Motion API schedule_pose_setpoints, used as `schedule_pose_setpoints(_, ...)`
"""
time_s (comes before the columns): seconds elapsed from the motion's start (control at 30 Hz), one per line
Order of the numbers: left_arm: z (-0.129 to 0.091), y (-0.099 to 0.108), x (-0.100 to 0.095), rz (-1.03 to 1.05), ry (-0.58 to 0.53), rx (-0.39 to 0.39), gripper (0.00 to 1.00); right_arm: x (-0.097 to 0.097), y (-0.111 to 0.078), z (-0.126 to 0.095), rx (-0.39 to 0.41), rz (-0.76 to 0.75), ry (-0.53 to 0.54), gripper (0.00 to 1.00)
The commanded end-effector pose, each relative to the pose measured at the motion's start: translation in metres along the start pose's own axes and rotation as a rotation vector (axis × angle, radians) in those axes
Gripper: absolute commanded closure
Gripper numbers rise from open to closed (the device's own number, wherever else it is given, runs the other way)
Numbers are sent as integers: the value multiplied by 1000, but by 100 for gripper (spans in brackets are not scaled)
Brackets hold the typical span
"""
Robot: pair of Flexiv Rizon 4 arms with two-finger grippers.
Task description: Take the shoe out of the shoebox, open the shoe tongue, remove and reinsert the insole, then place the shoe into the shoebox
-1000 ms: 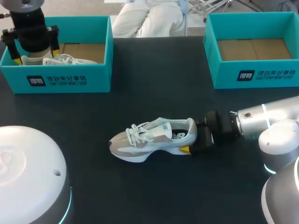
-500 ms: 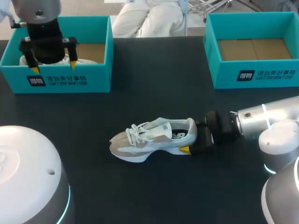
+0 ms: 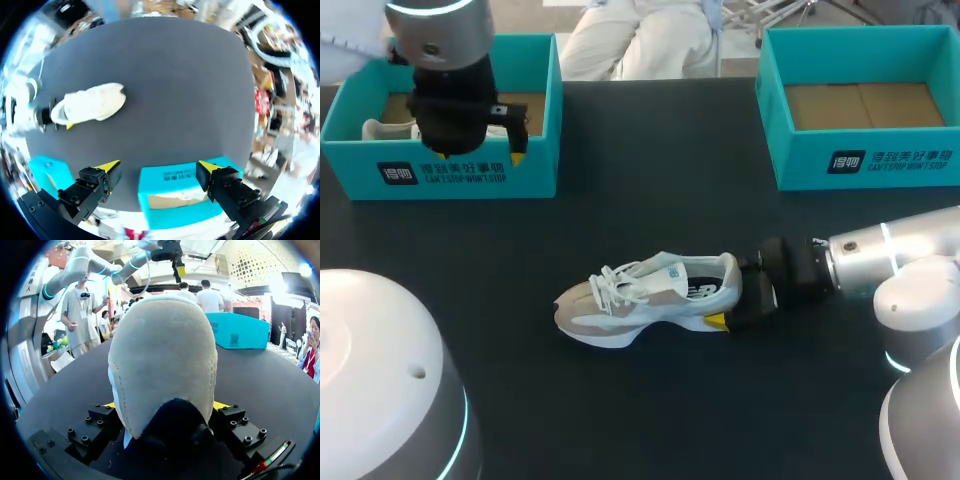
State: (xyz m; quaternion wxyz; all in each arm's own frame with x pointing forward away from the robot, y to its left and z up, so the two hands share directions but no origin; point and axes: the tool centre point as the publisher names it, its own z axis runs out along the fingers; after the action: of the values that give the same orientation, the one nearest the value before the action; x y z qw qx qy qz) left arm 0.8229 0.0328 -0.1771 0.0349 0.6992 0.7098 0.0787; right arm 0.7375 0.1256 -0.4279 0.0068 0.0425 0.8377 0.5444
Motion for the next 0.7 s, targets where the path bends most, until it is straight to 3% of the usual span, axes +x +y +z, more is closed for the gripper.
schedule_pose_setpoints(0.03,1,14,-13,-383,29,89,0,-3,-8,9,4,0,0,100)
schedule_pose_setpoints(0.2,-3,14,-11,-801,48,78,0,-3,-8,9,4,0,0,100)
schedule_pose_setpoints(0.27,-5,14,-11,-977,58,138,0,-3,-8,9,4,0,0,100)
schedule_pose_setpoints(0.7,-7,11,-12,-984,29,146,0,-3,-8,9,4,0,0,100)
